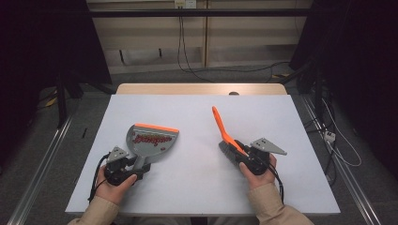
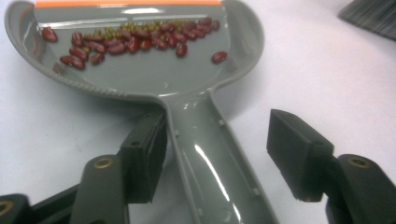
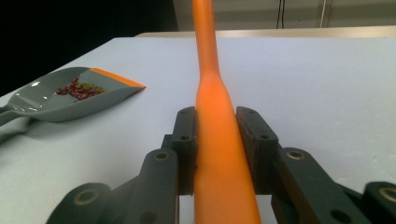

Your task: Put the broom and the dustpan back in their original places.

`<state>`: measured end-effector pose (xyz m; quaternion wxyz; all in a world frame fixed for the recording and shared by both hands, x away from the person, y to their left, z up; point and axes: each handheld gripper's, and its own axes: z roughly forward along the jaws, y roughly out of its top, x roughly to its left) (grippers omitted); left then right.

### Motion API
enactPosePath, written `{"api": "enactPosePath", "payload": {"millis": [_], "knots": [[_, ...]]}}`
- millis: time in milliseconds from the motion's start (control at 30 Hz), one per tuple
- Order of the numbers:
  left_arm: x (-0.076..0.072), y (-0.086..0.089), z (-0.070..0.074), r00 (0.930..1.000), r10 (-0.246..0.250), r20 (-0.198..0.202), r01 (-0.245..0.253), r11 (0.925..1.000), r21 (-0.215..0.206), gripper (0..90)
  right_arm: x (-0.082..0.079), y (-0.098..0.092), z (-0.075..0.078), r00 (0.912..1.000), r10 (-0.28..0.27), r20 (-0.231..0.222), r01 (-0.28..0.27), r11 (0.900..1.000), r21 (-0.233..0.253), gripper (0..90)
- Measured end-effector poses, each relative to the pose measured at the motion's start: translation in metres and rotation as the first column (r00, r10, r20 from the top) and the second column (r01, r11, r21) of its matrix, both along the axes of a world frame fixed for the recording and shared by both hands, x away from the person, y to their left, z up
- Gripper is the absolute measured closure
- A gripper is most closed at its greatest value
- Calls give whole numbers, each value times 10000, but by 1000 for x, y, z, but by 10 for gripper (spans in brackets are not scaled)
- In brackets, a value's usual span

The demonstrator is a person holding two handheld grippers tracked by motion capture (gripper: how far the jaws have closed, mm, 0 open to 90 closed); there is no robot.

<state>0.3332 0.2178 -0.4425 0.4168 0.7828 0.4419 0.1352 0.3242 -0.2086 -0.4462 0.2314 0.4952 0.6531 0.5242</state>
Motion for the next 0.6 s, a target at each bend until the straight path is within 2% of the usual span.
{"api": "enactPosePath", "payload": {"millis": [167, 300, 467, 567, 600], "knots": [[-1, 2, 1, 9999, -73, 126, 73, 10000, -17, 369, 4, -10, -3, 9989, -467, -81, 470, 9985, 298, 707], [-1, 2, 4, 9995, -25, 310, 25, 10000, -8, 332, 6, -20, -4, 9964, -847, -74, 849, 9958, 341, 709], [-2, 2, 6, 9992, -12, 401, 14, 10000, -49, 272, 4, -21, -2, 9937, -1117, 68, 1119, 9931, -354, 703], [-2, 3, 7, 9989, -33, 476, 37, 10000, -84, 267, -1, -24, -1, 9922, -1246, 28, 1240, 9846, -1230, 686], [-1, 4, 8, 9988, -52, 496, 56, 10000, -74, 264, -3, -26, -1, 9931, -1171, -27, 1159, 9860, -1196, 685]]}}
